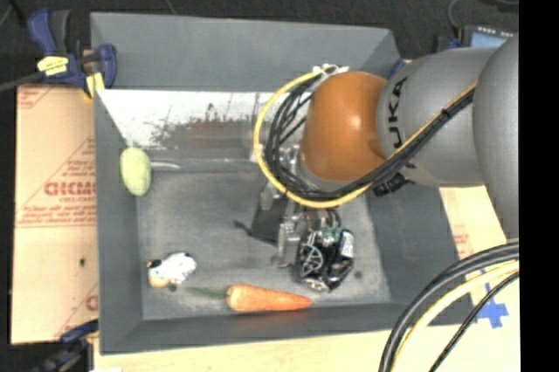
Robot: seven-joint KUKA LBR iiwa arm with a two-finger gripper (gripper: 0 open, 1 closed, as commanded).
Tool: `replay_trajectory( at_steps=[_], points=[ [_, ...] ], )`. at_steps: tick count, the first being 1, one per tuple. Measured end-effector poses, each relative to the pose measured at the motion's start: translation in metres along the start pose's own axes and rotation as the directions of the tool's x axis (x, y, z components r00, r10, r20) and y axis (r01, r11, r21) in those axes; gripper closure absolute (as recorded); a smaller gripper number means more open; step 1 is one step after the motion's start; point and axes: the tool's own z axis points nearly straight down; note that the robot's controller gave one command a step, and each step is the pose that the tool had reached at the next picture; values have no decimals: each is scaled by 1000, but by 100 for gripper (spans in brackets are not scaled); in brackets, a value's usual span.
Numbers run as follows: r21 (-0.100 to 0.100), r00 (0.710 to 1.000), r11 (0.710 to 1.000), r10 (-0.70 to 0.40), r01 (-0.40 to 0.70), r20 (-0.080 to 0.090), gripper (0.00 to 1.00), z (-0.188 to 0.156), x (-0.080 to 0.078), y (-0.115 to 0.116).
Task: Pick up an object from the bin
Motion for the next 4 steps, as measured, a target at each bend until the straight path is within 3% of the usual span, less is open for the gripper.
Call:
replay_trajectory(
  at_steps=[1,2,3,4],
  points=[
    [0,1000,1000,1,-1,8,0,-5,-2,0],
    [-3,997,997,72,-72,9,0,3,-12,-11],
    [-2,988,988,153,-153,11,0,35,-29,-18],
    [-3,989,989,150,-150,12,0,43,-30,-19]
  ],
)
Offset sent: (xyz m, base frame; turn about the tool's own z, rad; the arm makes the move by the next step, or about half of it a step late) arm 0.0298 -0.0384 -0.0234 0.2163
